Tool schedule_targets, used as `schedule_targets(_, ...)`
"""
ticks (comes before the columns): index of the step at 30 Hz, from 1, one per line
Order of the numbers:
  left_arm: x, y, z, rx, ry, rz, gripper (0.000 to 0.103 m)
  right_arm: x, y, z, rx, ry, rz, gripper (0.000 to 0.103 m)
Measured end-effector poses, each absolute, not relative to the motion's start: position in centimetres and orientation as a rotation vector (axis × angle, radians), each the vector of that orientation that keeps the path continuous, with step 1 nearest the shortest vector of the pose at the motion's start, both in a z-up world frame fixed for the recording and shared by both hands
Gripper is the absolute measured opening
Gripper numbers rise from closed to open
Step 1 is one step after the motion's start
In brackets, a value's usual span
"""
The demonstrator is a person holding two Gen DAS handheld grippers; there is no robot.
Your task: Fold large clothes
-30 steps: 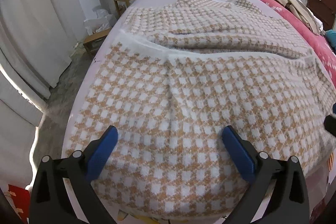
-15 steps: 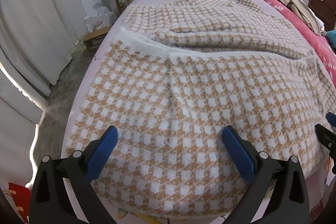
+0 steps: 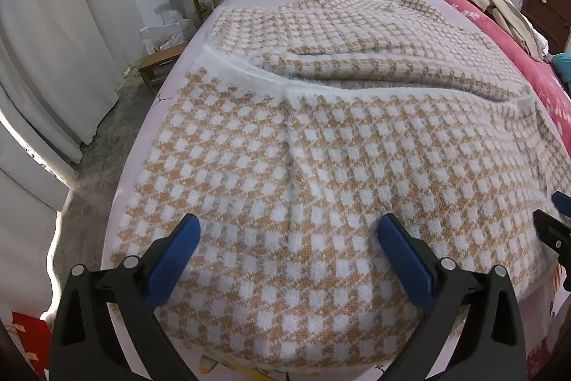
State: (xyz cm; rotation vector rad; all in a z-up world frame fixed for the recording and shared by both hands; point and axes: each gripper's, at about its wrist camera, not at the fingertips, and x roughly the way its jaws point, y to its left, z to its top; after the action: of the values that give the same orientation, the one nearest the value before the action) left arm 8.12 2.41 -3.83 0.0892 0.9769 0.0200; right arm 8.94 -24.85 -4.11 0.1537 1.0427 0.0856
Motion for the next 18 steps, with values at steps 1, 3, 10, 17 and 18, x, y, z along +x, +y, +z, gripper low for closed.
schedule_targets(1,8.1,2.4,-3.8,0.089,0.977,0.020,0.099,9.0,-24.8,-4.1,0.153,1.047,0.083,0.095)
schedule_targets(3,8.1,2.5,-3.8,0.089,0.977,0.019,0.099,9.2,-24.8,-3.9,0.152,1.057,0.076,0.095)
schedule_targets(10,8.1,2.5,-3.9,0.085,0.977,0.017,0.099,10.9,-24.0,-2.3,0.188,1.035,0.103,0.095)
schedule_targets(17,8.1,2.2,-3.9,0.090,0.976,0.004,0.099,13.7,-22.2,-3.0,0.175,1.040,0.083,0.095)
schedule_targets(18,8.2,2.2,-3.9,0.091,0.978,0.002,0.099,14.0,-22.2,-3.6,0.184,1.055,0.079,0.095)
